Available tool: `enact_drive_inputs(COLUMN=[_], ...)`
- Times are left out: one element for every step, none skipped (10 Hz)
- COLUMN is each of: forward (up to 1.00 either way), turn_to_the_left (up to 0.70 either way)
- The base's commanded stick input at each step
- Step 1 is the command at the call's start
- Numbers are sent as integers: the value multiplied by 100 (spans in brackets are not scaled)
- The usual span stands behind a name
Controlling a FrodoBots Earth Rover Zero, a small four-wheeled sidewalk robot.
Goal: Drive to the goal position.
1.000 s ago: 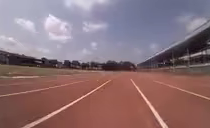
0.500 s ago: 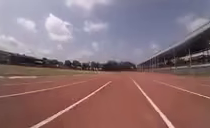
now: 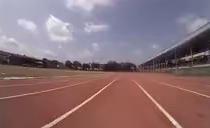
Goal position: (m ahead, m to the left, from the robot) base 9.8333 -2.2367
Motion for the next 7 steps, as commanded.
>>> enact_drive_inputs(forward=[70, 70, 70, 70, 70, 70, 70], turn_to_the_left=[0, 0, 0, 0, 0, 0, 0])
